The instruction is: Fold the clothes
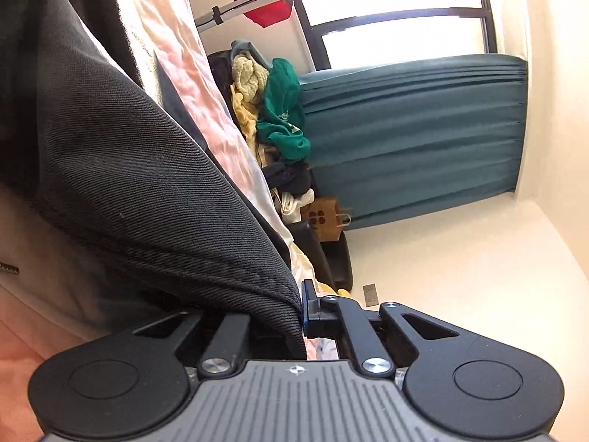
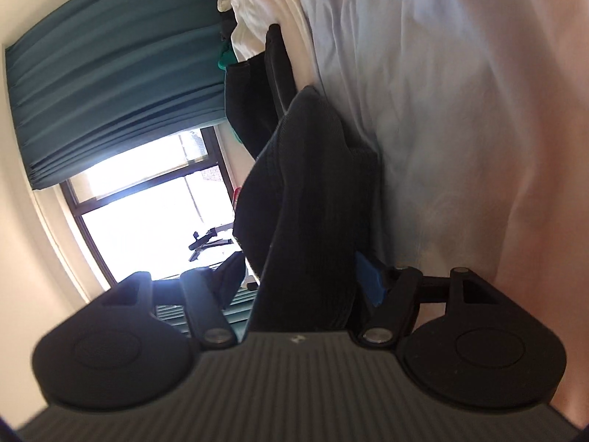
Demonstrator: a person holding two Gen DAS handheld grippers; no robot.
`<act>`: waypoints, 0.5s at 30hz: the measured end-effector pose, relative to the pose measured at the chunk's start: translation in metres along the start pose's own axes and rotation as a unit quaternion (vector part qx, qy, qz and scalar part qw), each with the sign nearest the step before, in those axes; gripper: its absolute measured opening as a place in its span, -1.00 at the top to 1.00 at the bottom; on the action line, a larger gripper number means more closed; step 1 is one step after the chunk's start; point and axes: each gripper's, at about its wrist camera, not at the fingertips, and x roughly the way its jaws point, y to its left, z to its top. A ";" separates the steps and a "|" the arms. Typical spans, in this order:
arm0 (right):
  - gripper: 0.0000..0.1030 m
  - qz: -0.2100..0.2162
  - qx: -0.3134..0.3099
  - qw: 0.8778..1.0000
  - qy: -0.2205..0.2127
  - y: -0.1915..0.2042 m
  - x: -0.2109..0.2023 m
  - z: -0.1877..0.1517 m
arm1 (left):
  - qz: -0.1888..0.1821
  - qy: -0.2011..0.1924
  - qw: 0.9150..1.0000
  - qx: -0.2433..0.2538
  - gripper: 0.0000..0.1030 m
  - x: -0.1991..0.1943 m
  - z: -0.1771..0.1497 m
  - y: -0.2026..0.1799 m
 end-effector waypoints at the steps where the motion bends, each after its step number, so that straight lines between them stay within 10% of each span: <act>1: -0.33 -0.002 -0.001 1.000 0.004 0.000 0.004 -0.002 | 0.001 0.002 1.000 0.003 0.91 -0.003 0.000 0.002; 11: -0.30 -0.030 -0.102 0.994 0.005 0.022 0.047 0.003 | 0.025 0.042 0.997 0.052 0.91 -0.029 -0.012 0.021; 15: 0.25 -0.043 -0.176 0.983 -0.010 0.040 0.066 0.012 | 0.059 0.065 0.991 0.103 0.87 -0.031 -0.029 0.029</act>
